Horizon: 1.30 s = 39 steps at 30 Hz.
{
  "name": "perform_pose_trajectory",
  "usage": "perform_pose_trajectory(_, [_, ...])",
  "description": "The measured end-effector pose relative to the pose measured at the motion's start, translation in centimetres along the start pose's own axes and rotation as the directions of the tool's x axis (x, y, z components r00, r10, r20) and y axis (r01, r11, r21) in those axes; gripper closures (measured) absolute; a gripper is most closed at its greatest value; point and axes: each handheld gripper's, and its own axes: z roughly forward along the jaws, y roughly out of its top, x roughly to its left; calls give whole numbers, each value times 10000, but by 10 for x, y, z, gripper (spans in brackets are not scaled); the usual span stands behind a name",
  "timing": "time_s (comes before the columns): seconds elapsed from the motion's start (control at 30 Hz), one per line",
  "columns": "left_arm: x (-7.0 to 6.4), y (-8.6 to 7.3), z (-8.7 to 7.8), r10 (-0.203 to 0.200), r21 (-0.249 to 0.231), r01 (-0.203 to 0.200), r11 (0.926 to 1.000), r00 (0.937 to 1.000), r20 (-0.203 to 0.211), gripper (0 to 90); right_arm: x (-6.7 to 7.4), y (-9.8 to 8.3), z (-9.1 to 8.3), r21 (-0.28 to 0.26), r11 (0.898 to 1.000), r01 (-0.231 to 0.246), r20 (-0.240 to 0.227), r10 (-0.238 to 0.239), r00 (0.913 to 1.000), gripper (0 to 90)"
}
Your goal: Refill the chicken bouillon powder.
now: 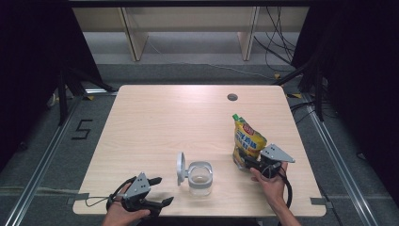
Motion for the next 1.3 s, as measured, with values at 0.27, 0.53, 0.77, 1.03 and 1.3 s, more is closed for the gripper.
perform_pose_trajectory(0.27, [2, 0, 0, 216, 19, -216, 9998, 9998, 12, 207, 5, 5, -8, 332, 9963, 795, -262, -787, 9966, 428])
perform_pose_trajectory(0.53, [0, -1, 1, -19, 85, 19, 10000, 10000, -12, 207, 1, 0, -7, 94, 9998, 197, -267, -195, 9995, 427])
perform_pose_trajectory(0.77, [0, -1, 1, 80, 58, -80, 10000, 10000, -31, 207, -4, -3, -3, -86, 9999, 55, -473, -59, 9989, 426])
perform_pose_trajectory(1.03, [0, 0, 1, 269, 16, -269, 9996, 9996, 26, 207, -8, -9, 0, -703, 9963, 501, -179, -515, 9985, 406])
perform_pose_trajectory(1.3, [0, -1, 3, 197, -3, -197, 9998, 9998, 26, 207, -8, -13, 7, -965, 9940, 524, -41, -530, 9986, 362])
